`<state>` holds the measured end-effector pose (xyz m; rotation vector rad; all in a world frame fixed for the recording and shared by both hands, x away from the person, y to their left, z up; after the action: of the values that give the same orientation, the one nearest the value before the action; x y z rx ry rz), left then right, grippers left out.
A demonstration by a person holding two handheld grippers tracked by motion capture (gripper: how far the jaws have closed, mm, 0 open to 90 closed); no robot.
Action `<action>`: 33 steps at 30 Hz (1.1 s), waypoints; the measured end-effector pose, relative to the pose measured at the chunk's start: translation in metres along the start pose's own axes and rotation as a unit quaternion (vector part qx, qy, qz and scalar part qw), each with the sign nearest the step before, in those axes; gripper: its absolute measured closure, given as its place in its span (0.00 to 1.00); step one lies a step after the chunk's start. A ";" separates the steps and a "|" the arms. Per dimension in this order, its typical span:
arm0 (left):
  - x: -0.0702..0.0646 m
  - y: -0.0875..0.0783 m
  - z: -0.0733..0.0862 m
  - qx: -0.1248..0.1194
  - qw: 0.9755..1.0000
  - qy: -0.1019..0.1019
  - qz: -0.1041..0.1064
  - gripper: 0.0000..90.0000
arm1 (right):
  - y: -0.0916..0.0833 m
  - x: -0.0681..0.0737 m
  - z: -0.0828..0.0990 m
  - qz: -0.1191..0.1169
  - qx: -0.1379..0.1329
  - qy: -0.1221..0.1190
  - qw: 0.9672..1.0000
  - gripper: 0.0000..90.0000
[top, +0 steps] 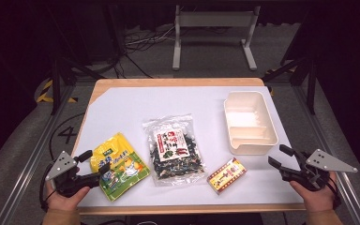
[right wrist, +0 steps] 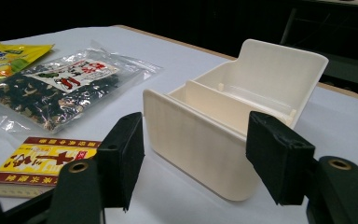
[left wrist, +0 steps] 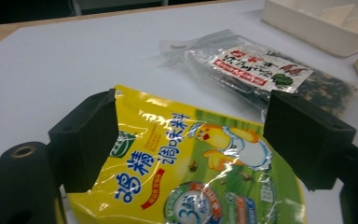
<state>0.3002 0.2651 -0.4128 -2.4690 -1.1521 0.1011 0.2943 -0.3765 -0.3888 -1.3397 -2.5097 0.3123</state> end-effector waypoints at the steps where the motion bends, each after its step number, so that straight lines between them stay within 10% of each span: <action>1: 0.000 -0.001 -0.002 0.000 1.000 0.003 0.007 0.33 | 0.000 0.000 0.000 -0.001 0.000 0.000 1.000 0.42; 33: 0.002 0.041 -0.089 0.037 0.998 0.000 0.045 0.24 | 0.014 0.004 -0.003 -0.028 0.022 0.002 0.999 0.45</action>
<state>0.3519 0.2135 -0.3475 -2.4552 -1.0187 0.1659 0.3040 -0.3658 -0.3898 -1.2491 -2.5179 0.3498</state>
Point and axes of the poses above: each handheld gripper's, and its own axes: y roughly forward along the jaws, z roughly out of its underside, x roughly to its left, the point moved 1 cm from there along y, roughly forward along the jaws, and after that the axes turned 14 degrees about y, right-handed, at the moved point
